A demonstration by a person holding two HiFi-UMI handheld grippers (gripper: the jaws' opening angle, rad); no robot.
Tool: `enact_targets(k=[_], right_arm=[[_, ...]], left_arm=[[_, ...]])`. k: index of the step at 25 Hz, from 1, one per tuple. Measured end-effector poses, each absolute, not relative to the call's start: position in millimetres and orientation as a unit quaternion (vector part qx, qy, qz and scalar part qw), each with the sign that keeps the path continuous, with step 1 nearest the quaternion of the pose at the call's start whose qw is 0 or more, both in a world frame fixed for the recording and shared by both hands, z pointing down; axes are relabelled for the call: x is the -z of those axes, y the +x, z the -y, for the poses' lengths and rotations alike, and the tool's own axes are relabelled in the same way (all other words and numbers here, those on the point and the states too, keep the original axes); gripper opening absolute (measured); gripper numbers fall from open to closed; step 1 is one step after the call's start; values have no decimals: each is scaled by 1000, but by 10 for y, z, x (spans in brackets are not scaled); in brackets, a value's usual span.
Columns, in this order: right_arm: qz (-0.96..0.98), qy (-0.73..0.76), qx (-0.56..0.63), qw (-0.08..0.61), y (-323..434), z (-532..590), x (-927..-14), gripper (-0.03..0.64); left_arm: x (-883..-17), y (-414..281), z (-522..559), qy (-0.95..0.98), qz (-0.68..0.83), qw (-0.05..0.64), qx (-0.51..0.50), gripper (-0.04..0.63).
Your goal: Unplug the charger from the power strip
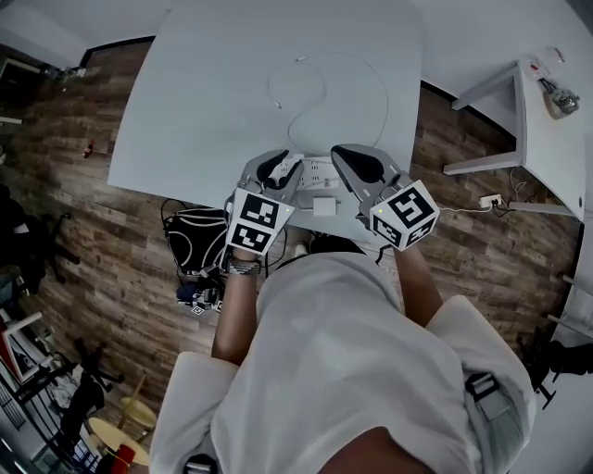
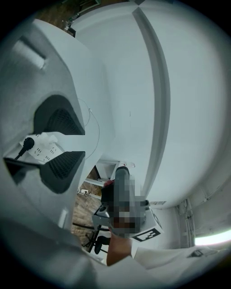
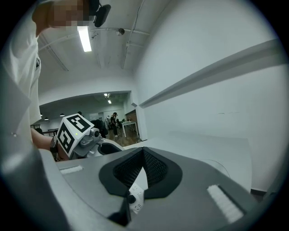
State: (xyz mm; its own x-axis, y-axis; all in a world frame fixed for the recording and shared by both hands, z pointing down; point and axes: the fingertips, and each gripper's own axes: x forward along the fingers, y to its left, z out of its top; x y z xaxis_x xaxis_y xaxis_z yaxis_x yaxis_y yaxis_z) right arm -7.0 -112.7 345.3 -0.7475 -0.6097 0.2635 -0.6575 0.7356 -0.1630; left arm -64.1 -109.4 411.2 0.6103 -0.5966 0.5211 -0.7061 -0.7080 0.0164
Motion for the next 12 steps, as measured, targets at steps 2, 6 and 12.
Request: enact_targets(k=[2,6,12], right_arm=[[921,347,-140,104,-33,1135,-3583,2],[917,350,-159,109,49,1165,-3769,2],[919,332,-174,123,81,1104,-4114,2]], left_arm=[[-4208,-643,1077,887,367,118,-256,107],[-4356,-621,1072,880,367,123,-275,107],[-4590,-548,1084,873,372,133,-285,117]])
